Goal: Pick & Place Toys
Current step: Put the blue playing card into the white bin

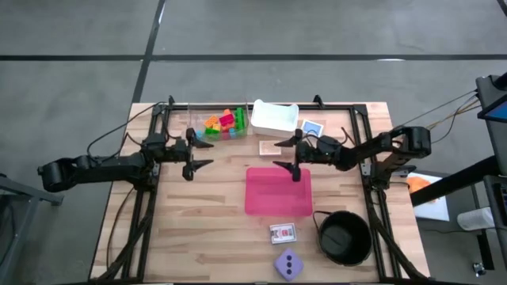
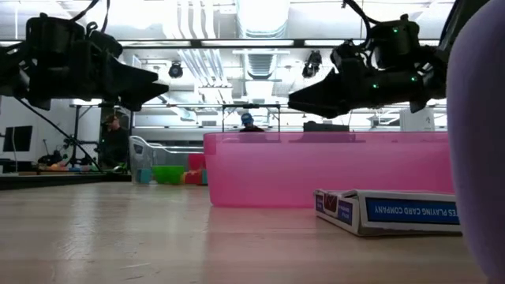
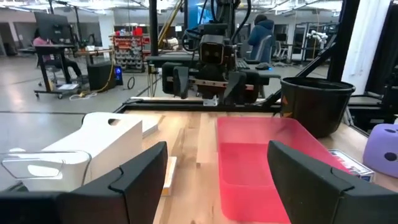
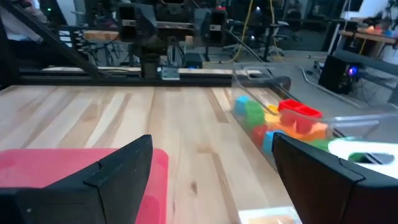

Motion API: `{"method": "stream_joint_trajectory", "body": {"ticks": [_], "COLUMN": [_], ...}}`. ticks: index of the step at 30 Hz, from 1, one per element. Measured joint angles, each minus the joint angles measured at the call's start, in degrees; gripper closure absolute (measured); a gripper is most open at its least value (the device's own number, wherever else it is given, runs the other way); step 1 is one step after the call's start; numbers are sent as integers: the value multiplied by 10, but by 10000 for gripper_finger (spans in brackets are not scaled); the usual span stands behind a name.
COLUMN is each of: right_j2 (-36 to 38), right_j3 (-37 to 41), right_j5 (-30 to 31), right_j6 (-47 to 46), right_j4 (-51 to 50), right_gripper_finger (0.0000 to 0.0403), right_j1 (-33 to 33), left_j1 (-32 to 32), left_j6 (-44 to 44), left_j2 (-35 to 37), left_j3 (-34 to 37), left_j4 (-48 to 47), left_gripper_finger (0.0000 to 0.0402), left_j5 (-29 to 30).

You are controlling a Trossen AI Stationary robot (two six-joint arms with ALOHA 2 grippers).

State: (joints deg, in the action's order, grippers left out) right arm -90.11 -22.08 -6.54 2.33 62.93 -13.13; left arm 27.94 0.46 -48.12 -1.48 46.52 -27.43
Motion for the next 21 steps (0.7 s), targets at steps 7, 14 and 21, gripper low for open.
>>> {"method": "stream_joint_trajectory", "body": {"ticks": [7, 14, 21], "right_j2": [16, 47, 94], "right_j3": [10, 27, 66], "right_j5": [9, -49, -50], "right_j6": [-10, -14, -22], "right_j4": [-18, 8, 18], "right_gripper_finger": [73, 73, 73], "right_j1": [-18, -21, -37], "left_j1": [0, 0, 1], "left_j6": [-5, 9, 8], "left_j2": [0, 2, 2], "left_j3": [1, 3, 13], "left_j4": [-44, -44, -22], "left_gripper_finger": [121, 121, 121], "left_j5": [39, 17, 18]}}
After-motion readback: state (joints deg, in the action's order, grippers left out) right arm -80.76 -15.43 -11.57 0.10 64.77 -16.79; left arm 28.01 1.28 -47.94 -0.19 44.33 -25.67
